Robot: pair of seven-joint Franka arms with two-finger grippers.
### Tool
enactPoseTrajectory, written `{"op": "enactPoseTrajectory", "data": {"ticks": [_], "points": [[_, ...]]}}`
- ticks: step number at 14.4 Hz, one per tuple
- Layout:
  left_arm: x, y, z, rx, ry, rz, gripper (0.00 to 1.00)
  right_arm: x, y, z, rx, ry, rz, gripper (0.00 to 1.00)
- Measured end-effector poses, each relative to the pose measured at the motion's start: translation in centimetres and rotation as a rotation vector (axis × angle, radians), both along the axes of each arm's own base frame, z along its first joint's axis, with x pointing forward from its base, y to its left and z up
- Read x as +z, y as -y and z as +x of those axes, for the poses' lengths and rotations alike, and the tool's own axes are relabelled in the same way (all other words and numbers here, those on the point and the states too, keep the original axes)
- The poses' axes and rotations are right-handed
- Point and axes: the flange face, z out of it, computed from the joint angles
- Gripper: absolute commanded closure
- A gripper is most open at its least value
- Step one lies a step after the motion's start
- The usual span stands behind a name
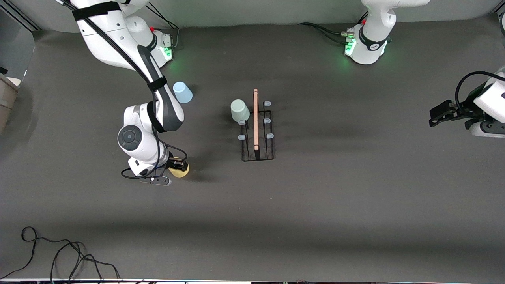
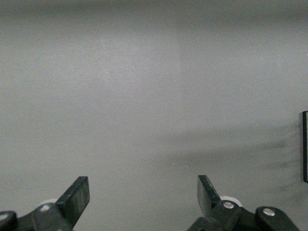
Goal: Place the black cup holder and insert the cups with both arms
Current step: 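Grasp the yellow cup with the right gripper, then carry the yellow cup to the rack and lower it onto a peg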
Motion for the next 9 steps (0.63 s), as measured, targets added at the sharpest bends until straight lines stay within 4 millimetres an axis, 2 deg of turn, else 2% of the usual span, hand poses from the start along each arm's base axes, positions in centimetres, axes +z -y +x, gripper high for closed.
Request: {"op": "enactPoseTrajectory", "data": {"ticks": [4, 7, 9], "points": [[0.5, -0.2, 0.1, 0.003, 0.009, 0.001, 0.0, 1.6, -0.3, 0.2, -0.006, -0.005, 0.02, 1.0], [0.6, -0.2, -0.2, 0.003, -0.002, 0.001, 0.0, 4.9, -1.4, 0.2, -0.06, -0.04, 0.103, 1.0], [1.2, -0.2, -0.8, 0.002, -0.013, 0.003, 0.0, 7.5, -3.8, 0.0, -0.112, -0.054, 0.149, 1.0]]}}
